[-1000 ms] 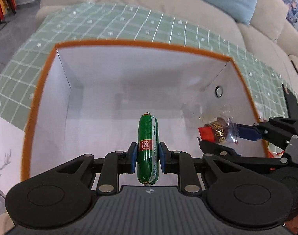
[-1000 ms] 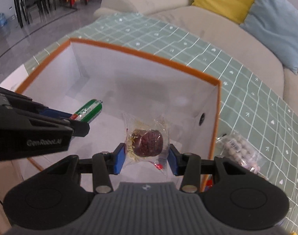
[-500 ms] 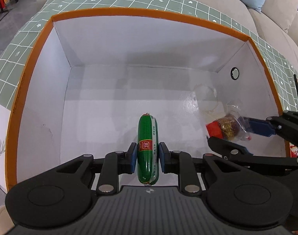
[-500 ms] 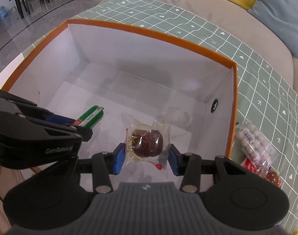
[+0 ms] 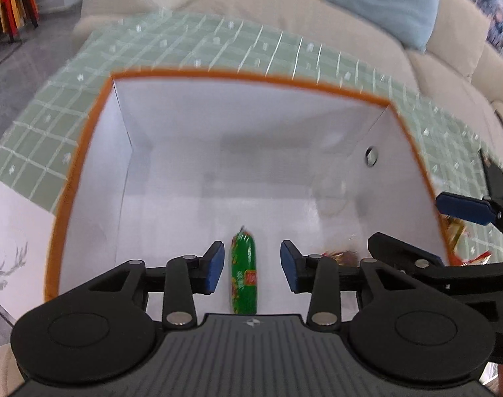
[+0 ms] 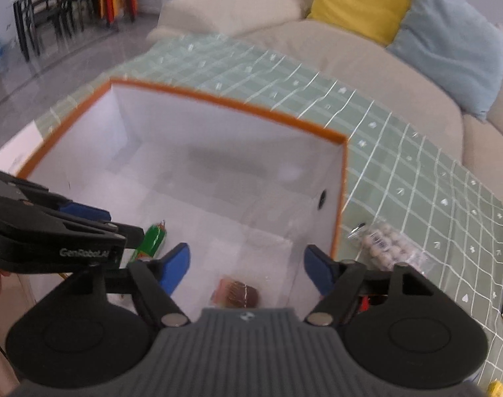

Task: Organize snacks
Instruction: 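Withdraw both tools from the box back toward the snack pile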

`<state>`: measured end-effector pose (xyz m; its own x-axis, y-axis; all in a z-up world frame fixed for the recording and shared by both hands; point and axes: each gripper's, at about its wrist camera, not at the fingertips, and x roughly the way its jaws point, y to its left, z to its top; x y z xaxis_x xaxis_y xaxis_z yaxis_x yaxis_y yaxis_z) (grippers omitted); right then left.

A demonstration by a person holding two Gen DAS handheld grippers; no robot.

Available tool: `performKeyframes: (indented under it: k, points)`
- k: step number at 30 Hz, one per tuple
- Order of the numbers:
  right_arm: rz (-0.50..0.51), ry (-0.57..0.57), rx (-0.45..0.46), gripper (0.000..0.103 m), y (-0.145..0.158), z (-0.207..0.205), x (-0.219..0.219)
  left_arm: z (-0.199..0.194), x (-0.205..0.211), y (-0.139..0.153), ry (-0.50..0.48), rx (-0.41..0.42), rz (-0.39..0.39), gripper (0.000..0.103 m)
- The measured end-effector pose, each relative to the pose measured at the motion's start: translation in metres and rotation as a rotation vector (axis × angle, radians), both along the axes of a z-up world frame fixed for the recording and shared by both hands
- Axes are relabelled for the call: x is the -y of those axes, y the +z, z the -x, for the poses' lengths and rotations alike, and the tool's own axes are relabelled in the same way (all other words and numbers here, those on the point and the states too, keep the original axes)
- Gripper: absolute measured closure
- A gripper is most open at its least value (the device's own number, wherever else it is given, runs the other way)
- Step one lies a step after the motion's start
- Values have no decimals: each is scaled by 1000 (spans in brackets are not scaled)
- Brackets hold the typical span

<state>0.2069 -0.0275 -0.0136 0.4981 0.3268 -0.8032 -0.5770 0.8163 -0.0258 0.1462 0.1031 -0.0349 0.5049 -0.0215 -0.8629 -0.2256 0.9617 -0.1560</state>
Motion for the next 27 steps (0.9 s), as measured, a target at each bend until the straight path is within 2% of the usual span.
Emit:
performKeyframes:
  k: [2,7,9,11,14,19,24,27]
  points:
    - [-55,-25,44,20,9,9,10,7,3,9,-3,55,-10,50]
    - [-136,-106,144,15,25,30,34,27,17,32,-30,201,-45,47]
    - [-171,-153,189,9,33,39,46,35,25,41,-46,251,-62,47]
    - [-186,-218,248,4,41,52,59,43,35,48,-71,294,-78,46]
    - [-175,-255,300,4,47,68,71,54,48,52,-102,333,-66,46]
    - [-174,-305,311,4,49,87,101,70,70,54,-182,357,-18,46]
    - [-189,-384,275,4,41,102,143,86,96,47,-261,368,-4,46]
    - [-168,-423,244,4,31,111,166,90,114,39,-318,348,31,45]
